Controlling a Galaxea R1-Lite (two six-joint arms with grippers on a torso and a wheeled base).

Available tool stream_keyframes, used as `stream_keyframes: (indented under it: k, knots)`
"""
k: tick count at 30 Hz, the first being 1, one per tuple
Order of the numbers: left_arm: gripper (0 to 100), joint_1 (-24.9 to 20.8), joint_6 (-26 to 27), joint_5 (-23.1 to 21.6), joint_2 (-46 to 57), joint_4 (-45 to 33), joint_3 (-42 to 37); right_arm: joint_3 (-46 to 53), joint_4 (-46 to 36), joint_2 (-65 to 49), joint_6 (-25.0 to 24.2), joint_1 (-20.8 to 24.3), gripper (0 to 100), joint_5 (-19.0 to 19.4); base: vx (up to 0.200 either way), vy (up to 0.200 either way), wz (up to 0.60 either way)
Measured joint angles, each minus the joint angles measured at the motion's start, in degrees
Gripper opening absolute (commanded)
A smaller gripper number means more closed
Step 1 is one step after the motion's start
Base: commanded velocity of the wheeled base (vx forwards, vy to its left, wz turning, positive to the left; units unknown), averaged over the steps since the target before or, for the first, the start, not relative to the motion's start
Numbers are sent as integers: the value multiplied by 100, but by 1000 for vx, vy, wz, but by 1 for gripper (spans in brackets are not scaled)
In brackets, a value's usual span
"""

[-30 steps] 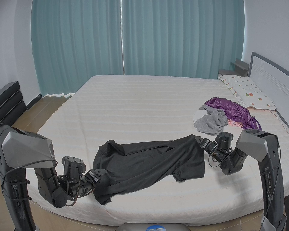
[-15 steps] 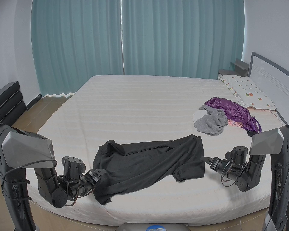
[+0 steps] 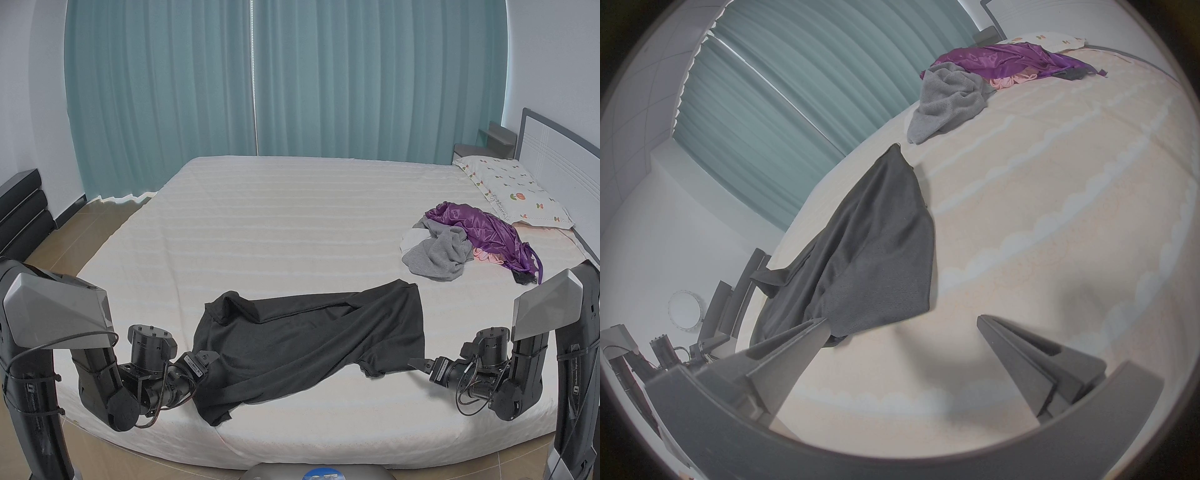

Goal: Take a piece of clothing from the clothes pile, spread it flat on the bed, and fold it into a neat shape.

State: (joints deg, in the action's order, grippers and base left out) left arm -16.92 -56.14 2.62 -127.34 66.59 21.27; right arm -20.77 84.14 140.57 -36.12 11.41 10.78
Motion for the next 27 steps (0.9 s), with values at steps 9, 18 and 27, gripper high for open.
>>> stream_keyframes:
  k: [9, 18, 27]
  knots:
    - [100, 26, -7, -2, 0, 1, 6, -301, -22, 146, -1, 82, 100, -96, 0, 0, 0]
    - [100, 30, -2, 0, 0, 1, 15, -965, -394, 310, 0, 388, 0, -475, 0, 0, 0]
    - [100, 30, 0, 0, 0, 1, 17, -981, -386, 339, 7, 484, 0, -673, 0, 0, 0]
